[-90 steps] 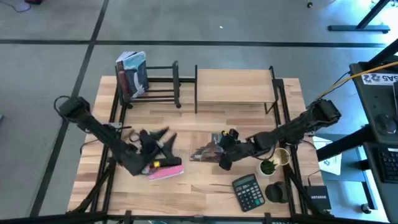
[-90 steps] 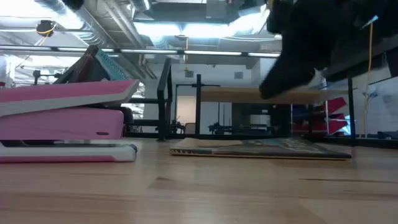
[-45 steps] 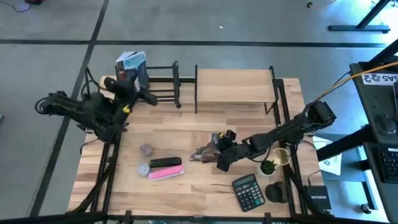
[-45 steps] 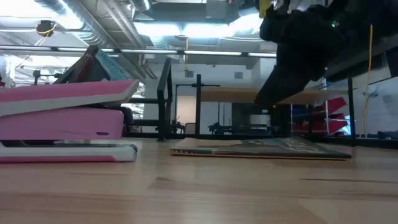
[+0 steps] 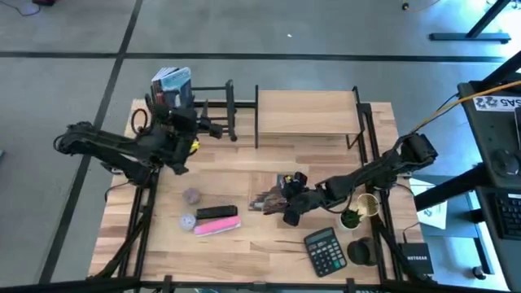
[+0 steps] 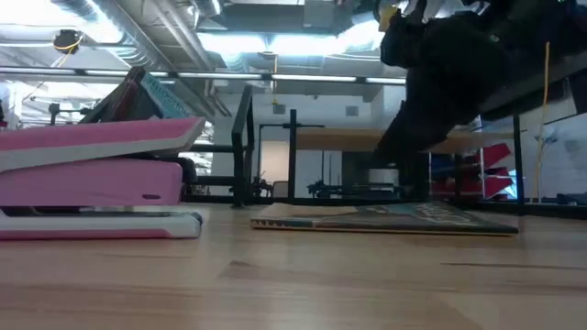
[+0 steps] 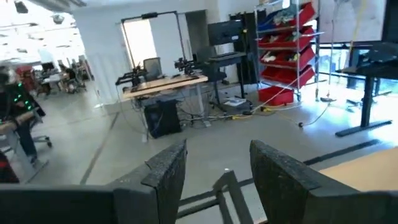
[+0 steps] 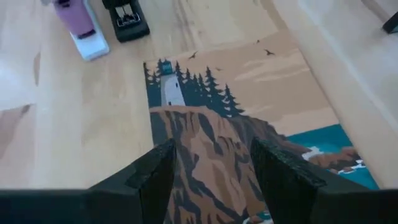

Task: Stock shelves
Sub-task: Remove the brown book from the book holder

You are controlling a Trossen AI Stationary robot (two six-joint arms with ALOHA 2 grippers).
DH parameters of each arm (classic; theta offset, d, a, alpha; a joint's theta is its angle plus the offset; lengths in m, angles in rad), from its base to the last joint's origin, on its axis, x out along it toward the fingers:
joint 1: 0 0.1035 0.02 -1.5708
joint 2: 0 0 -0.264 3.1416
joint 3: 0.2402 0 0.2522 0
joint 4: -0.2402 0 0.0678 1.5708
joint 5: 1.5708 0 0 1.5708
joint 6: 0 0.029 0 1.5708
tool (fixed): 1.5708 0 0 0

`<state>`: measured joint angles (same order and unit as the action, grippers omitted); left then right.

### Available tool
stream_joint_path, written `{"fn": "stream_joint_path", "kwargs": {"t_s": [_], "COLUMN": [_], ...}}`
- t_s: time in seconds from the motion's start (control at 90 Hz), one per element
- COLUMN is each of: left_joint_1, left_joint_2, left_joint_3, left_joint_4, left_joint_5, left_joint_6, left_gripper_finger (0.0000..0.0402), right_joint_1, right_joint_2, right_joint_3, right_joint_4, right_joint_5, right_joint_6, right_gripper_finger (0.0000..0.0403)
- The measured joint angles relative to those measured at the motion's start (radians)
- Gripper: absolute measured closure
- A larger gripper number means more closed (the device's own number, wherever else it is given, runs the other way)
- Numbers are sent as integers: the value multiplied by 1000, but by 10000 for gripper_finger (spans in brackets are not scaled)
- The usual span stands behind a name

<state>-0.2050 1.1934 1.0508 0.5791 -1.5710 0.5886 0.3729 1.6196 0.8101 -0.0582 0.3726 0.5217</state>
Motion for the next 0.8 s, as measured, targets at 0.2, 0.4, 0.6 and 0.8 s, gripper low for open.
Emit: {"fn": "stream_joint_path", "kwargs": {"t_s": [0.2, 0.4, 0.6, 0.8], "left_joint_1": [18, -4, -106, 10], "left_joint_2": [-12, -23, -18, -46], "left_joint_3": [0, 0, 0, 0], "left_joint_4": [-9, -19, -243, -910], "left_joint_5": [0, 0, 40, 689], "left_joint_6": [-152, -269, -459, -1220], "left_gripper_finger": [243, 243, 243, 243], "right_joint_1": [1, 1, 0, 0], "right_joint_2": [0, 0, 0, 0], "right_joint_3": [0, 0, 0, 0], "right_joint_4": [5, 5, 6, 7], "right_joint_5": [-2, -16, -17, -18], "right_joint_6": [0, -3, -3, -4], "right_gripper_finger": [208, 208, 208, 208]}}
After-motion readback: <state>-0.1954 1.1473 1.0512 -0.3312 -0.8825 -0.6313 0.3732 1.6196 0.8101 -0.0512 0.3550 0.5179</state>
